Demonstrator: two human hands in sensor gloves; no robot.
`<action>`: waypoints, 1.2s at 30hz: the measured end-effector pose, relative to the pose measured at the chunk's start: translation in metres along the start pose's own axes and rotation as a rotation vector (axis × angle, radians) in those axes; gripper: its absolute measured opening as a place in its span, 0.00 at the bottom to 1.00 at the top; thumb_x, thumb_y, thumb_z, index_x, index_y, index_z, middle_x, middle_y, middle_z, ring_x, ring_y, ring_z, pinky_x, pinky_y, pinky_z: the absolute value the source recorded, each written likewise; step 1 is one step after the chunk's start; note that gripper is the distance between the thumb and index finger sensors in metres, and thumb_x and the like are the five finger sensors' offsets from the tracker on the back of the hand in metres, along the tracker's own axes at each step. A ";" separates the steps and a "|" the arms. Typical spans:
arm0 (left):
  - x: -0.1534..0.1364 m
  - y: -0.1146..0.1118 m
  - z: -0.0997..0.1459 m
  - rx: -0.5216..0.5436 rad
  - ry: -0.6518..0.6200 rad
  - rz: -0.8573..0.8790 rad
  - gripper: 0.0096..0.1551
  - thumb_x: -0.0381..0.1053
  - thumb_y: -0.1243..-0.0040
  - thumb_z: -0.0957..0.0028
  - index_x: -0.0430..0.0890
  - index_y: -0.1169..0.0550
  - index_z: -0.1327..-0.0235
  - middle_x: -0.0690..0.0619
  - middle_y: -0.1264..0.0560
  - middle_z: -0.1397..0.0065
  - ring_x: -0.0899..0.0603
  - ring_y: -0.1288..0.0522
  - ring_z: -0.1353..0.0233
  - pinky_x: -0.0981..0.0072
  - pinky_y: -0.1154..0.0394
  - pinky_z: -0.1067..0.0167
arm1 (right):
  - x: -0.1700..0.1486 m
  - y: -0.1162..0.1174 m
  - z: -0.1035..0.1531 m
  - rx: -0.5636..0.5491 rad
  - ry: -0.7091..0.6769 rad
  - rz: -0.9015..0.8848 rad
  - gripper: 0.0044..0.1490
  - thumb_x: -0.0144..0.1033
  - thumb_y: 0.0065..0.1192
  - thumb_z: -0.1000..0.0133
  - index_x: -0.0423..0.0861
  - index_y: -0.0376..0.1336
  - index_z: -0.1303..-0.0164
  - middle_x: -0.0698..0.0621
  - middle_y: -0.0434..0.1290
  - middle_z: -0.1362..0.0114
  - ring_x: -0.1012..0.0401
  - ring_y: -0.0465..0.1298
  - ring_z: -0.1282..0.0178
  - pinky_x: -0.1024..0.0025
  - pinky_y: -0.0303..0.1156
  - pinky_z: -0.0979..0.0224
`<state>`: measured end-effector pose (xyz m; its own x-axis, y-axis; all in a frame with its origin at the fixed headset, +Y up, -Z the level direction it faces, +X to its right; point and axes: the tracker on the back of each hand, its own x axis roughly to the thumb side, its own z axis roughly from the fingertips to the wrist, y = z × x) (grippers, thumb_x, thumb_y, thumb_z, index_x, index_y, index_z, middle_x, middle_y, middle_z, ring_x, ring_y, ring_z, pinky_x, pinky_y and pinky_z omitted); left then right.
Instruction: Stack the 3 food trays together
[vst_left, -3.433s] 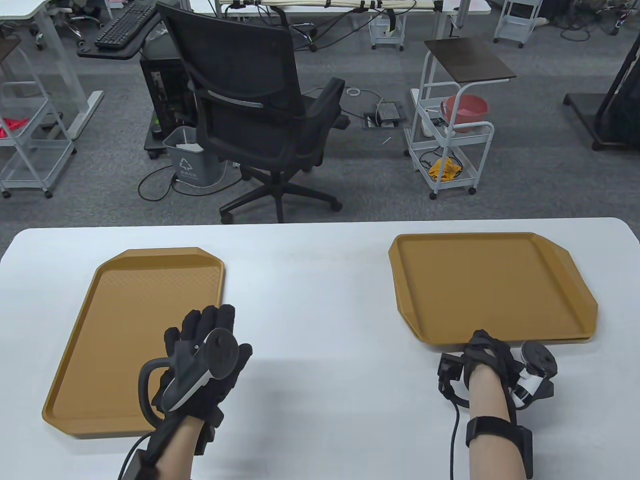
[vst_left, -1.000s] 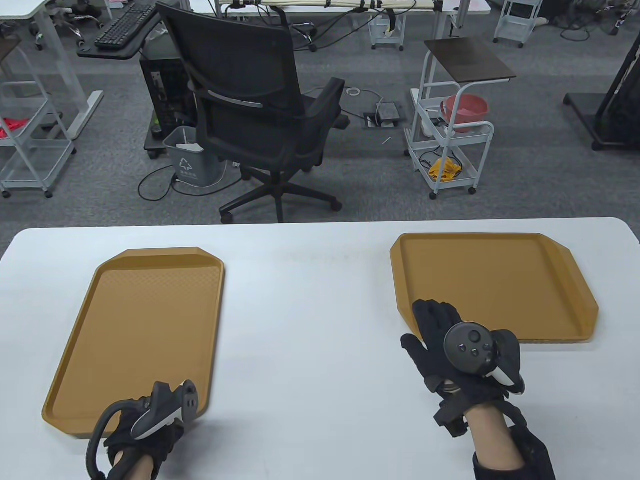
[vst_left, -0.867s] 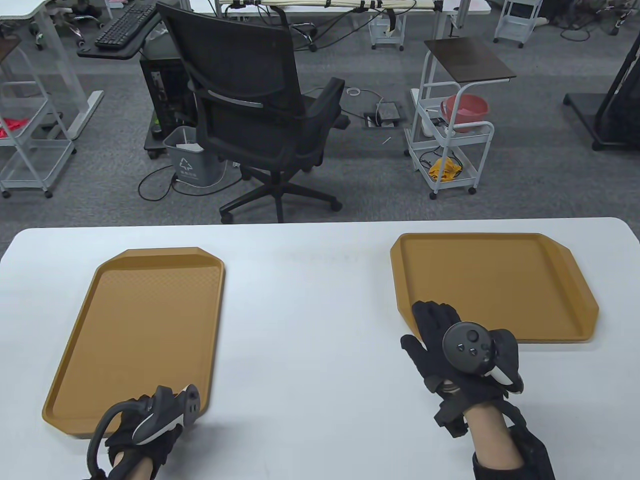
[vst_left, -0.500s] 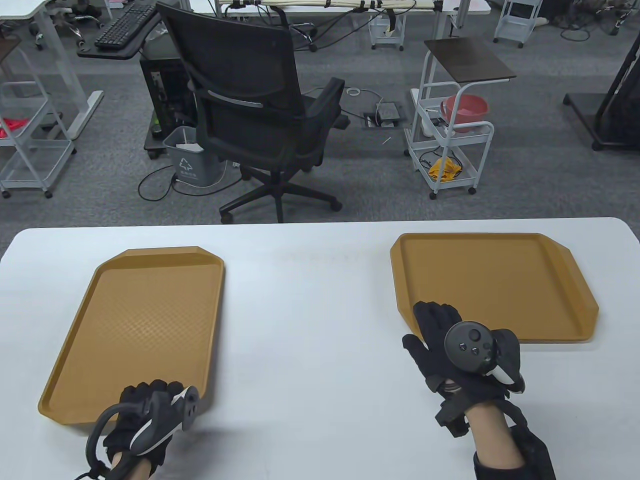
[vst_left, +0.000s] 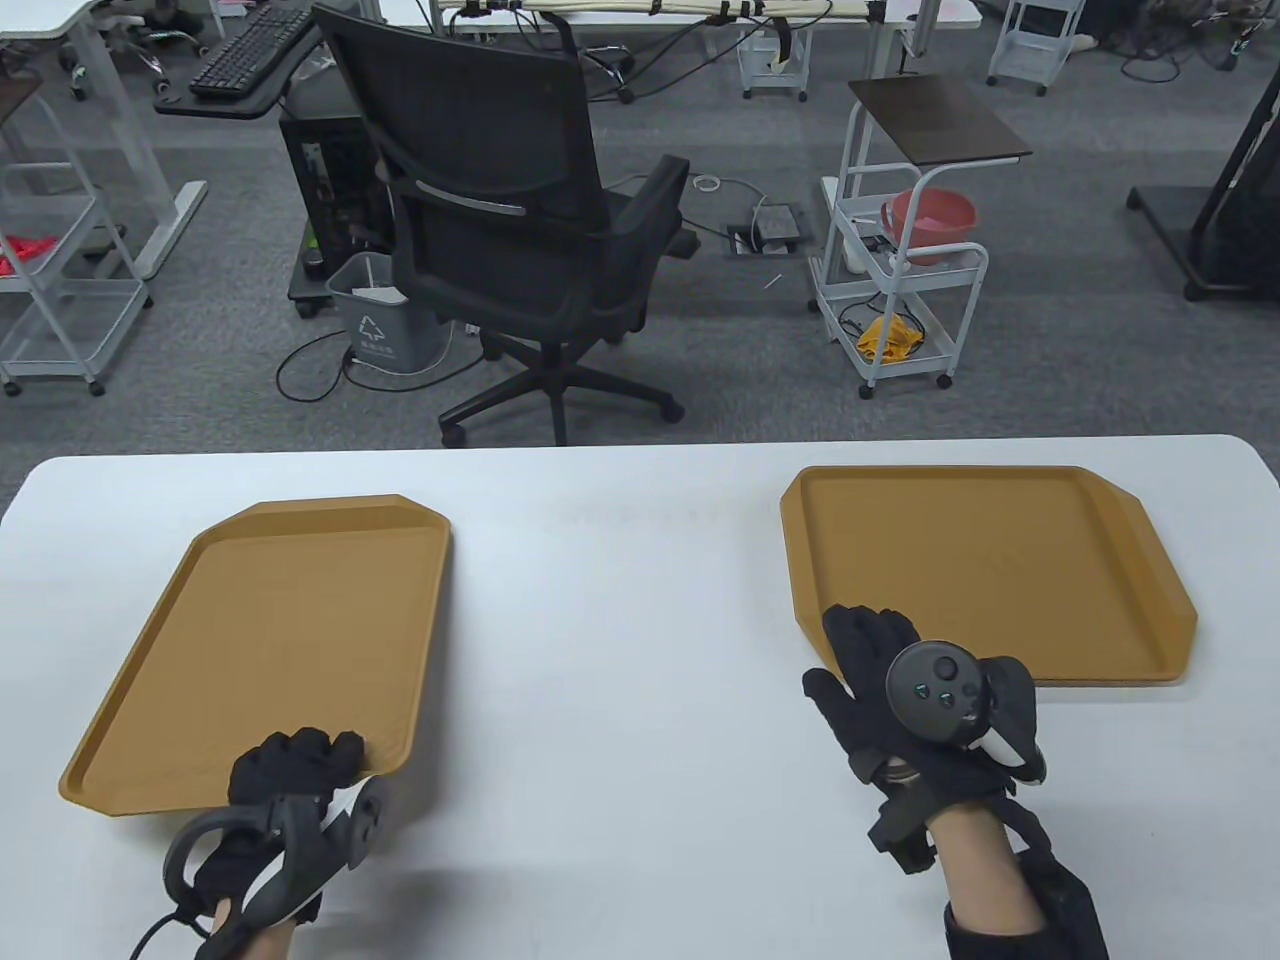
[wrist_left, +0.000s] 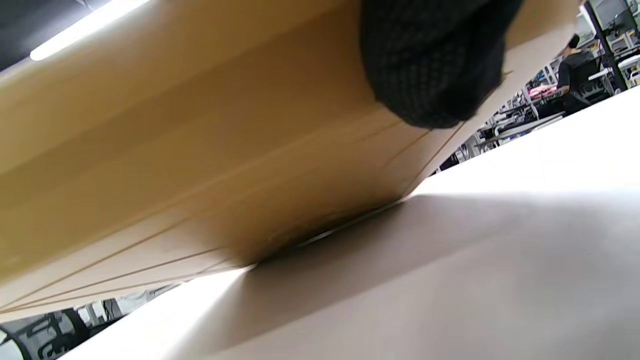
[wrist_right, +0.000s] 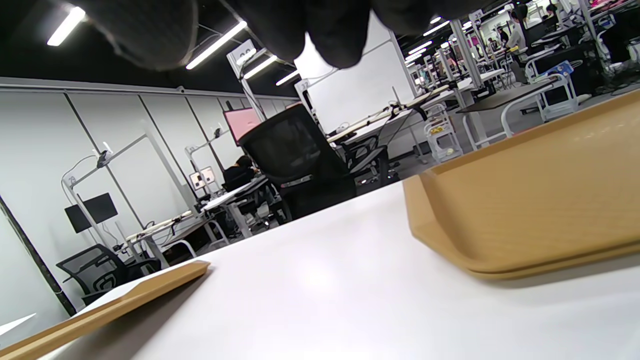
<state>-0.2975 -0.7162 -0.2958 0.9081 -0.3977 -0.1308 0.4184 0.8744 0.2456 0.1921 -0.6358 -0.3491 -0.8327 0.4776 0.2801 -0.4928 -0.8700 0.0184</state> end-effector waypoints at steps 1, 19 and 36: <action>-0.002 0.004 -0.001 0.017 0.004 -0.002 0.29 0.54 0.29 0.63 0.70 0.21 0.46 0.69 0.26 0.41 0.57 0.20 0.39 0.60 0.17 0.31 | 0.000 0.000 0.000 0.001 -0.001 -0.001 0.45 0.53 0.50 0.36 0.40 0.47 0.15 0.29 0.50 0.15 0.28 0.46 0.18 0.35 0.48 0.22; 0.059 0.104 -0.020 0.379 -0.151 0.176 0.29 0.55 0.31 0.63 0.72 0.22 0.46 0.71 0.27 0.40 0.60 0.21 0.37 0.62 0.18 0.28 | 0.013 0.012 -0.003 -0.037 0.039 -0.277 0.50 0.55 0.49 0.36 0.36 0.40 0.16 0.26 0.50 0.17 0.27 0.50 0.20 0.36 0.52 0.23; 0.116 0.135 0.009 0.552 -0.417 0.230 0.28 0.56 0.32 0.63 0.75 0.24 0.48 0.74 0.28 0.38 0.62 0.22 0.34 0.62 0.22 0.23 | -0.006 0.078 -0.008 0.139 0.355 -1.340 0.55 0.55 0.55 0.37 0.28 0.39 0.21 0.29 0.66 0.28 0.42 0.80 0.36 0.54 0.79 0.38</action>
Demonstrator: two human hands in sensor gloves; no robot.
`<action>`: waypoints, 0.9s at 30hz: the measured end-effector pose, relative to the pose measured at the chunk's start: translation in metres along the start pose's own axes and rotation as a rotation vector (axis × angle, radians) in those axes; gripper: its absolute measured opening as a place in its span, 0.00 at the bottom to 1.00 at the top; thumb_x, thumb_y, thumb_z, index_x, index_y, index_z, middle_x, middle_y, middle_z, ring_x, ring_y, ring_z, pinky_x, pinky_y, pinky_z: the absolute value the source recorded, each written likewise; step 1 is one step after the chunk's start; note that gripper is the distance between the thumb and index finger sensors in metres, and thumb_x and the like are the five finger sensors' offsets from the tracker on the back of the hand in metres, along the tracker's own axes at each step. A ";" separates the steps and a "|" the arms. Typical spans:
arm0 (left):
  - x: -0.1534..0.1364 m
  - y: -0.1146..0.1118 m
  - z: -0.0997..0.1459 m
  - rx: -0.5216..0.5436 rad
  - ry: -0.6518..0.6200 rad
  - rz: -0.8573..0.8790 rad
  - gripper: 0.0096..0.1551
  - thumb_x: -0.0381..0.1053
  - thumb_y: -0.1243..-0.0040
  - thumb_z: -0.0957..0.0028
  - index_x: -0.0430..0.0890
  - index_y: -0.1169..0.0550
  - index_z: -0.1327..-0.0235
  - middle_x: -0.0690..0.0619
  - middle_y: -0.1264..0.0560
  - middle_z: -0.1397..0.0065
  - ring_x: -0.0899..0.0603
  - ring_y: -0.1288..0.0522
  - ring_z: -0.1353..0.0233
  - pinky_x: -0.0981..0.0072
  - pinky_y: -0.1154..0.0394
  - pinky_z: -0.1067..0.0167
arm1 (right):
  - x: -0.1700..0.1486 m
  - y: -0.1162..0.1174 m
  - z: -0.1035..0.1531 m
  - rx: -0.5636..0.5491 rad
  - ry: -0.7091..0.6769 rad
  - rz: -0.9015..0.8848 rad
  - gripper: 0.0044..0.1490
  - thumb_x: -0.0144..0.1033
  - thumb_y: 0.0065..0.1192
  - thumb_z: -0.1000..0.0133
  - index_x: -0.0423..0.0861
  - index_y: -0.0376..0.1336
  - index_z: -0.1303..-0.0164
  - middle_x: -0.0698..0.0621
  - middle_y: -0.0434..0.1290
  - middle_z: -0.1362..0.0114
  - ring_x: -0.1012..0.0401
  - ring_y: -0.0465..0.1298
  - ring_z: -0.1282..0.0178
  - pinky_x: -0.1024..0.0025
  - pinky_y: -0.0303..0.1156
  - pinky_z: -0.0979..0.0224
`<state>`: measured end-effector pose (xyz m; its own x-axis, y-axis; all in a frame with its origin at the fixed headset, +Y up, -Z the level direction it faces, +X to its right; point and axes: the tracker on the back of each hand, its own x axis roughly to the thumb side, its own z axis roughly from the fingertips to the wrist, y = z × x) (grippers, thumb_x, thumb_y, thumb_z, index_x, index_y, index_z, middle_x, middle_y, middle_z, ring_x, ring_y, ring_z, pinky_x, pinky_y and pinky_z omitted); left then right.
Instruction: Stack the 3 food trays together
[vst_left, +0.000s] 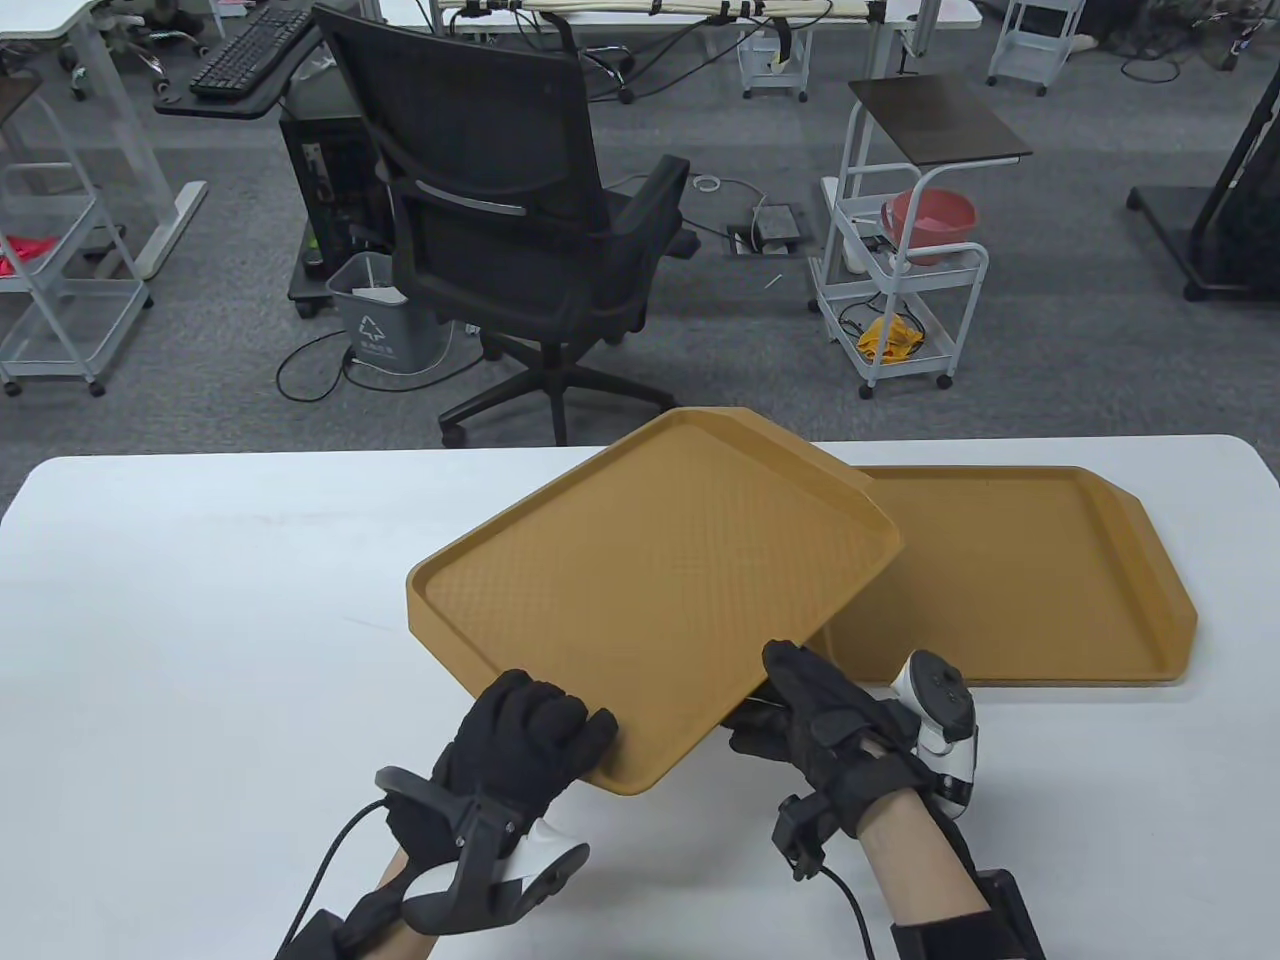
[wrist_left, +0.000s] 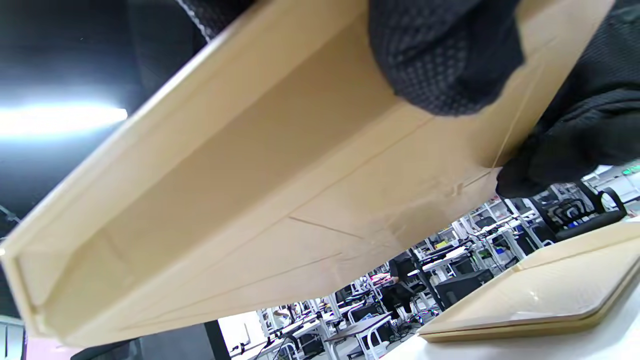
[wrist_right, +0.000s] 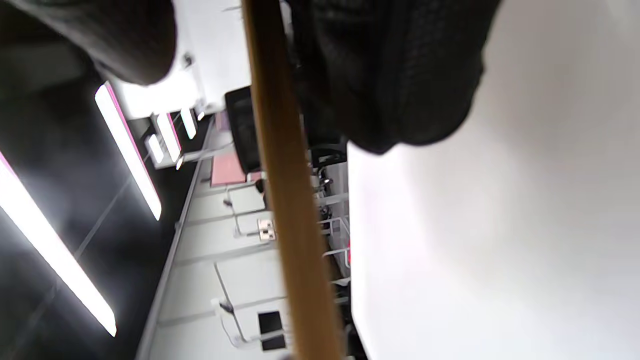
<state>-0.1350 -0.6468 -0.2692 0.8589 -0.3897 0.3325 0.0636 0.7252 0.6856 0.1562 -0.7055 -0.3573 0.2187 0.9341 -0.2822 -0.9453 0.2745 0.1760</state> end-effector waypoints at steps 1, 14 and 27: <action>0.001 0.000 0.000 -0.003 -0.008 0.002 0.28 0.56 0.32 0.63 0.75 0.24 0.48 0.75 0.28 0.39 0.62 0.22 0.34 0.62 0.22 0.23 | -0.005 -0.001 -0.001 -0.023 0.027 -0.061 0.52 0.53 0.56 0.36 0.29 0.41 0.22 0.32 0.70 0.30 0.44 0.81 0.38 0.56 0.80 0.40; -0.005 -0.004 0.004 -0.019 -0.008 -0.011 0.30 0.61 0.33 0.63 0.76 0.26 0.44 0.74 0.27 0.35 0.61 0.21 0.32 0.59 0.24 0.23 | -0.012 0.002 -0.004 -0.085 0.021 -0.062 0.38 0.40 0.56 0.37 0.30 0.48 0.29 0.32 0.72 0.36 0.48 0.85 0.46 0.65 0.85 0.48; -0.072 -0.021 0.000 -0.366 0.368 0.147 0.40 0.68 0.50 0.48 0.68 0.44 0.20 0.63 0.40 0.13 0.47 0.35 0.12 0.41 0.39 0.17 | 0.007 -0.024 0.003 -0.198 -0.098 -0.075 0.38 0.38 0.55 0.37 0.30 0.46 0.28 0.32 0.70 0.34 0.47 0.84 0.44 0.64 0.85 0.46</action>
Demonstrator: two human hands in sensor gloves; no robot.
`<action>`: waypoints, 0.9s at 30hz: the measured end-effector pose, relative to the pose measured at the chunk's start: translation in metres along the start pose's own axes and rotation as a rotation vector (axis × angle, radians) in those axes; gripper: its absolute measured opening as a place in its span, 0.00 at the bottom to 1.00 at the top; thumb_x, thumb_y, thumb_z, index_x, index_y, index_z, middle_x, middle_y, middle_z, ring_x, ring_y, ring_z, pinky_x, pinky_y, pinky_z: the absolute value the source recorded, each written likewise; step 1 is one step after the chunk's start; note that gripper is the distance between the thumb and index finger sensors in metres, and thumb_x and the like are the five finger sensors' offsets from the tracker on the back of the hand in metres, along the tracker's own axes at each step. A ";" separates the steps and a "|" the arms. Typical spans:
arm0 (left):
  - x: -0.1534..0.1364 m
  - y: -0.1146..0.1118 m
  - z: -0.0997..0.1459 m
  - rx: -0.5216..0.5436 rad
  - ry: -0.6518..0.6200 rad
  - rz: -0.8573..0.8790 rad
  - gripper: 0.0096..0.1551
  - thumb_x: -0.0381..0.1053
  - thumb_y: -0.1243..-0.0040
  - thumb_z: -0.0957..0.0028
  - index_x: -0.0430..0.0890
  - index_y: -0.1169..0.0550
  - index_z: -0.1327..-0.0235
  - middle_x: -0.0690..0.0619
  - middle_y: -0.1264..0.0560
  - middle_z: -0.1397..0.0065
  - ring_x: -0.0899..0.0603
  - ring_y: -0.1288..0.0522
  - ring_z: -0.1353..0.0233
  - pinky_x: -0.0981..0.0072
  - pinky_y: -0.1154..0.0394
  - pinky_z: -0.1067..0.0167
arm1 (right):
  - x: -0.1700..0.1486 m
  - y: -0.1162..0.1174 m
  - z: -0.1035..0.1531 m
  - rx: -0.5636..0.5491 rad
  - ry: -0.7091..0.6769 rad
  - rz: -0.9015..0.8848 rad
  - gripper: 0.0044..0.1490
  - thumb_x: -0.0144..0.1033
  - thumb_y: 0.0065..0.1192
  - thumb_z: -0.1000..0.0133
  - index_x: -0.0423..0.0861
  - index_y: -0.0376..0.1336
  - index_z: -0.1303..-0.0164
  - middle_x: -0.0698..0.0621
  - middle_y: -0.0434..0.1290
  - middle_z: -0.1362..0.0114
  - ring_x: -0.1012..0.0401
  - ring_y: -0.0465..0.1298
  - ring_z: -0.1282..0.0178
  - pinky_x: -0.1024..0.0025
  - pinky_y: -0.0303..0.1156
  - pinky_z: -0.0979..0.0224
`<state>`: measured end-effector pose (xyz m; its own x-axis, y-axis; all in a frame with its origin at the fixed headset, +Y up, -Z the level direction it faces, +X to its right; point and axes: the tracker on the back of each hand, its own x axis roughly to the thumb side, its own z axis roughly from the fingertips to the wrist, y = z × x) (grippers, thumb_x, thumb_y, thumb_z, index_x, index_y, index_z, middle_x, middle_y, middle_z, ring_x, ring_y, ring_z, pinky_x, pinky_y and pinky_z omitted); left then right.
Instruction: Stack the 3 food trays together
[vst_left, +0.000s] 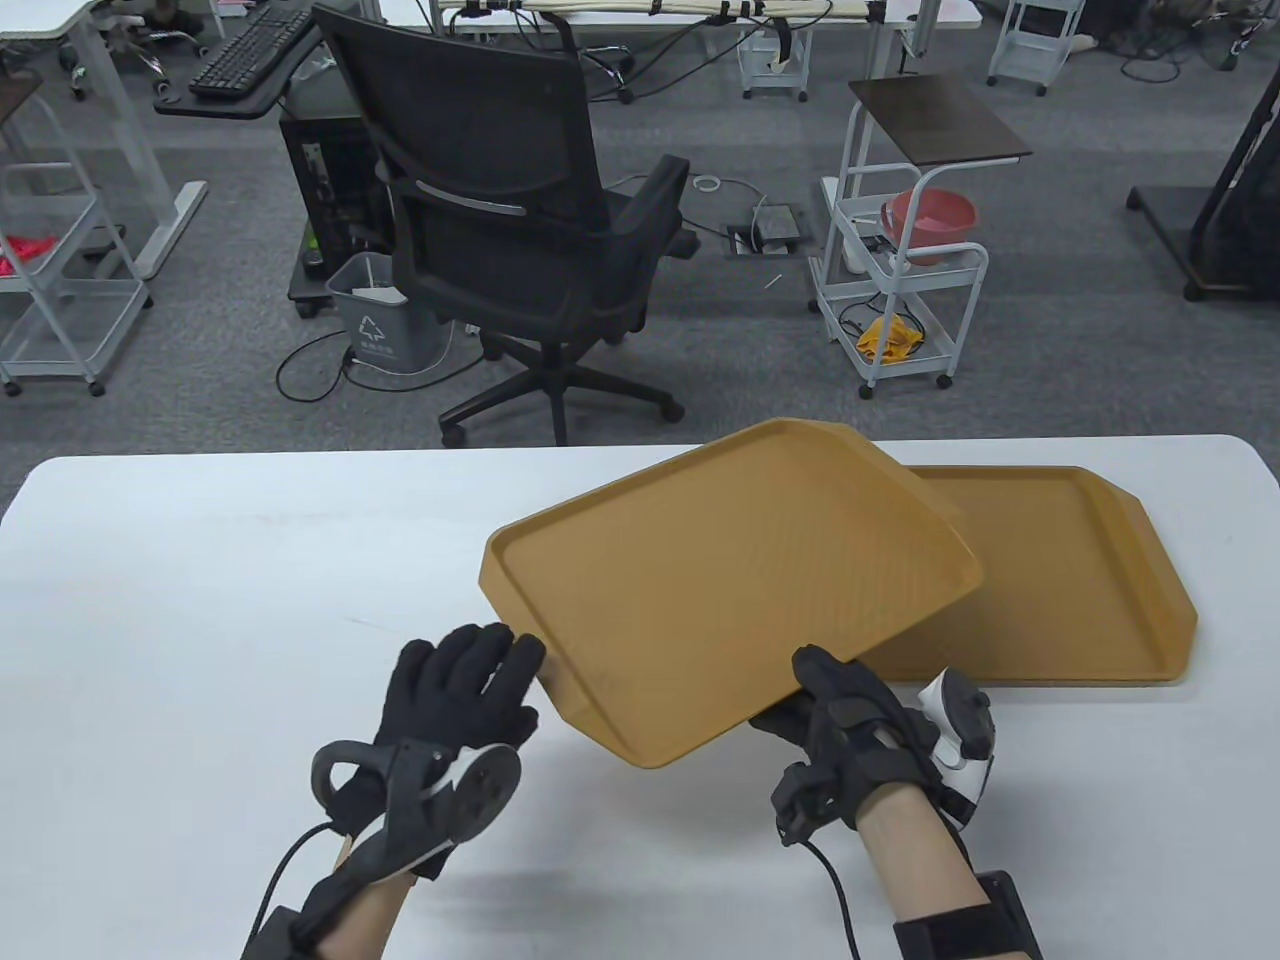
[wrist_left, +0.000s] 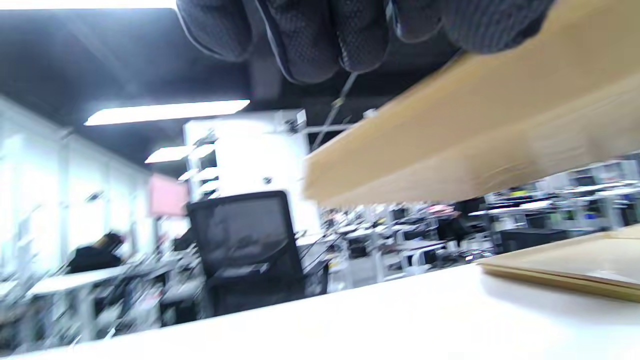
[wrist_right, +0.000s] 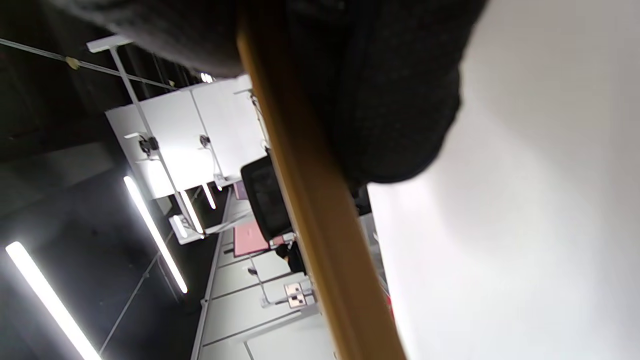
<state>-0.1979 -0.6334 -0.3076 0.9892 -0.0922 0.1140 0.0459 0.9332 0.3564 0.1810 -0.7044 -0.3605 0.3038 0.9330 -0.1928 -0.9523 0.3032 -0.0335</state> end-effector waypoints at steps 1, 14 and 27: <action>-0.012 -0.002 -0.005 -0.060 0.085 0.037 0.41 0.68 0.51 0.48 0.66 0.45 0.19 0.61 0.42 0.12 0.45 0.38 0.11 0.39 0.42 0.17 | 0.005 -0.005 0.000 -0.016 -0.020 0.003 0.38 0.38 0.54 0.37 0.30 0.46 0.28 0.32 0.70 0.34 0.46 0.84 0.43 0.63 0.84 0.45; -0.058 -0.002 -0.007 -0.244 0.365 -0.006 0.50 0.75 0.57 0.49 0.59 0.53 0.15 0.54 0.52 0.09 0.36 0.51 0.09 0.33 0.52 0.18 | 0.053 -0.085 -0.008 -0.276 -0.153 0.061 0.39 0.36 0.53 0.36 0.29 0.44 0.27 0.30 0.68 0.33 0.44 0.82 0.41 0.59 0.83 0.43; -0.057 0.000 -0.007 -0.252 0.366 -0.004 0.50 0.75 0.57 0.49 0.60 0.53 0.15 0.55 0.51 0.09 0.36 0.50 0.09 0.33 0.50 0.18 | 0.031 -0.151 -0.042 -0.428 0.023 0.053 0.37 0.39 0.49 0.33 0.34 0.40 0.24 0.35 0.64 0.27 0.47 0.80 0.33 0.62 0.81 0.35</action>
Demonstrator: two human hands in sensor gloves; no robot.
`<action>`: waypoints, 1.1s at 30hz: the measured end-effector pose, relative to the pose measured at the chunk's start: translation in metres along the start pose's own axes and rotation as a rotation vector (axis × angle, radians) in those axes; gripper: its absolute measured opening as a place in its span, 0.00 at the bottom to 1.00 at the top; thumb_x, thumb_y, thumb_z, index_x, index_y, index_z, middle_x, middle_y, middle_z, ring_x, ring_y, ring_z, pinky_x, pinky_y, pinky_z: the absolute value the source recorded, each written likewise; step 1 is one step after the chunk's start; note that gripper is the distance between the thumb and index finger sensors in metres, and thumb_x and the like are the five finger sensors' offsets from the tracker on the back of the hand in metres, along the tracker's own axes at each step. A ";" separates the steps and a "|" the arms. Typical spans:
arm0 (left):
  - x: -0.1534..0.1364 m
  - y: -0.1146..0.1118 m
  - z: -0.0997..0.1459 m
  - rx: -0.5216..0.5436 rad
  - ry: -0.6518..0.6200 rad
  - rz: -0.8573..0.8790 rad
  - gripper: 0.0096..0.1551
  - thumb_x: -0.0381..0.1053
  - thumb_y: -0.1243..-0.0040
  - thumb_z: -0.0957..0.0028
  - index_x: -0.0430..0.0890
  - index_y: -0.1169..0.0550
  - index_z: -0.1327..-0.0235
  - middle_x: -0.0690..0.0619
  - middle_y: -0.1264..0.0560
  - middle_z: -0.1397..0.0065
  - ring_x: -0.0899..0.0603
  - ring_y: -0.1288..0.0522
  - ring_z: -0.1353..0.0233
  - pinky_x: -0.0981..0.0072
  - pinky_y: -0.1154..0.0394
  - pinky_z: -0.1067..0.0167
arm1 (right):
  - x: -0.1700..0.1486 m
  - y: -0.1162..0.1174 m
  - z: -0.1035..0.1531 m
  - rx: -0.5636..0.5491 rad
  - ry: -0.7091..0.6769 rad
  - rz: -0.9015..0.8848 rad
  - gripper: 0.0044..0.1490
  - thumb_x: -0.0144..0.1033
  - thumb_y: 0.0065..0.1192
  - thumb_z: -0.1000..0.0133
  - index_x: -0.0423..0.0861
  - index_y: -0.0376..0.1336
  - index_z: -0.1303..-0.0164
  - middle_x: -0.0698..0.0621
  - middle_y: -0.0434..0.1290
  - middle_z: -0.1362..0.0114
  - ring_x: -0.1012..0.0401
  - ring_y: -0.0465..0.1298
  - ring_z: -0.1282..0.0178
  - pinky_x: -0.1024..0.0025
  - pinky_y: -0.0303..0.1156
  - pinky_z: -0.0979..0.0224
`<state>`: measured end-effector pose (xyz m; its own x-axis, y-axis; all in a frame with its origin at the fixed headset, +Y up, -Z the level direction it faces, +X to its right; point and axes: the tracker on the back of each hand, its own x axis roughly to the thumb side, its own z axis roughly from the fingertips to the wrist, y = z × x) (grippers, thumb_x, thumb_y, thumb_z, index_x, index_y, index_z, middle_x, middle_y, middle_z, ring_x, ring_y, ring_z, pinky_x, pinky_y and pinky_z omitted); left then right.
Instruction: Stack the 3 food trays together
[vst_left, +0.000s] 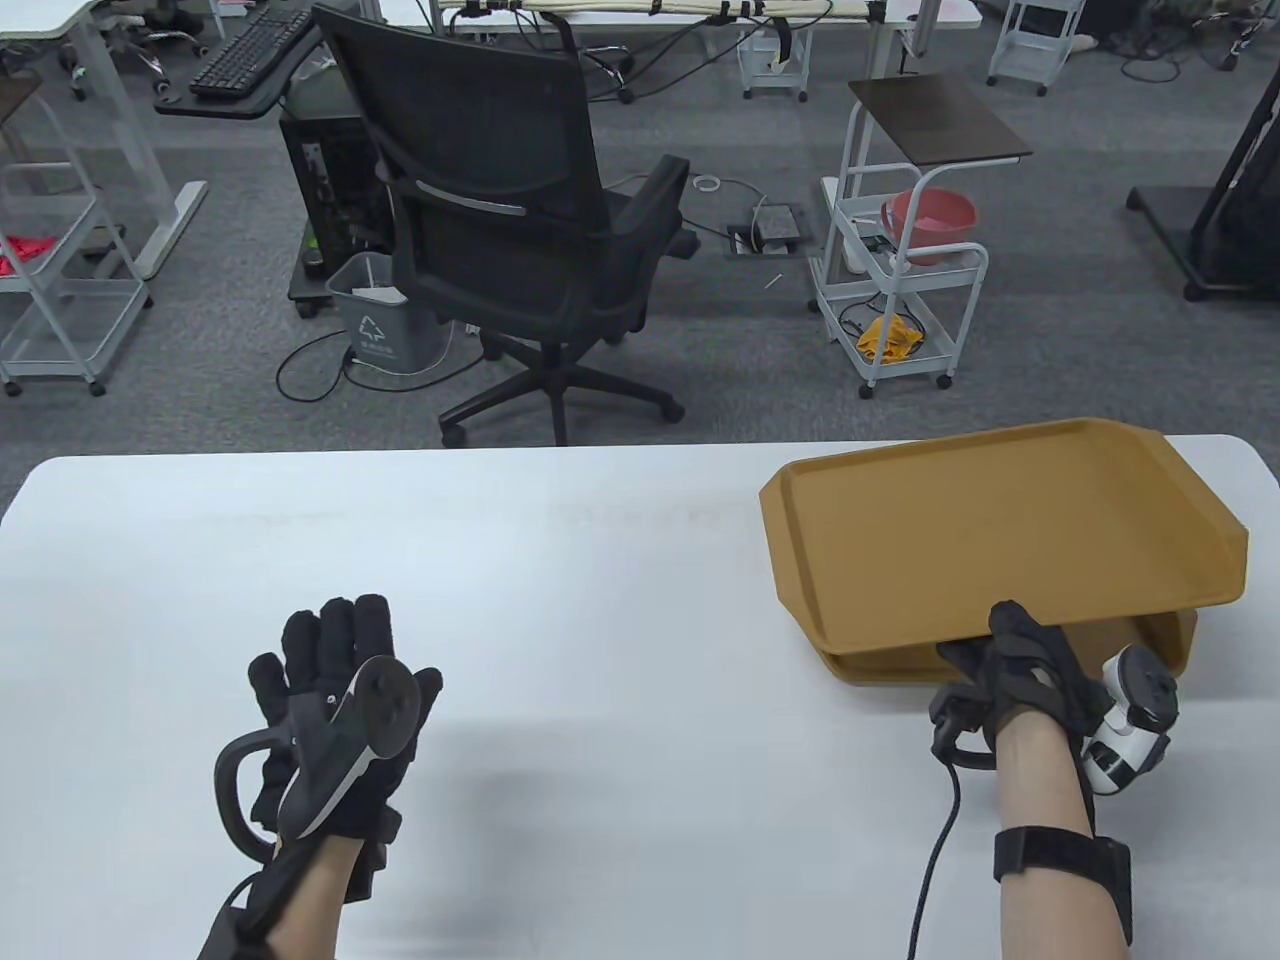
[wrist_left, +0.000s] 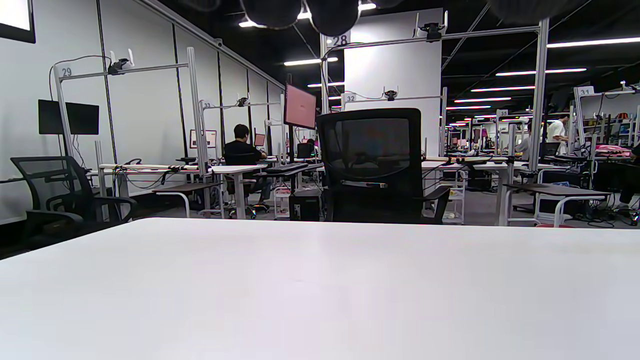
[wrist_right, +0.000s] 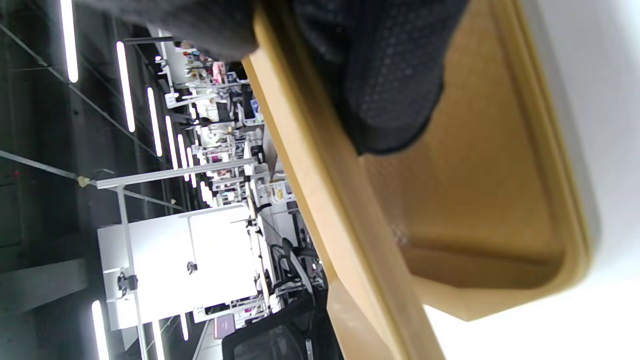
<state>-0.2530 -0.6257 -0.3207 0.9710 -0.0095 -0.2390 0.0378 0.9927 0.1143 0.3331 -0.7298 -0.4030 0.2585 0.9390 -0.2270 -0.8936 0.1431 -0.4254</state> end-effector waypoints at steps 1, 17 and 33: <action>0.000 0.000 0.000 -0.001 0.000 0.000 0.50 0.75 0.57 0.49 0.60 0.53 0.15 0.55 0.51 0.09 0.37 0.50 0.09 0.33 0.50 0.18 | -0.002 0.000 -0.002 0.000 0.009 0.000 0.38 0.39 0.49 0.33 0.34 0.39 0.24 0.35 0.64 0.26 0.47 0.80 0.33 0.62 0.81 0.34; -0.002 -0.002 -0.002 -0.037 0.002 0.006 0.50 0.75 0.57 0.49 0.60 0.54 0.16 0.55 0.51 0.09 0.37 0.49 0.09 0.33 0.49 0.18 | -0.034 -0.012 -0.032 -0.035 0.164 -0.062 0.40 0.41 0.44 0.31 0.32 0.36 0.23 0.38 0.64 0.25 0.52 0.79 0.30 0.67 0.81 0.31; -0.003 -0.002 -0.002 -0.066 -0.005 0.008 0.50 0.75 0.58 0.49 0.61 0.55 0.16 0.55 0.51 0.09 0.37 0.49 0.09 0.33 0.49 0.18 | -0.043 -0.027 -0.038 -0.096 0.245 0.026 0.40 0.41 0.44 0.31 0.33 0.35 0.22 0.37 0.62 0.24 0.51 0.77 0.28 0.66 0.79 0.28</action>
<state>-0.2565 -0.6274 -0.3222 0.9724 -0.0017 -0.2332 0.0142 0.9985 0.0521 0.3598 -0.7853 -0.4149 0.3276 0.8366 -0.4391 -0.8650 0.0786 -0.4956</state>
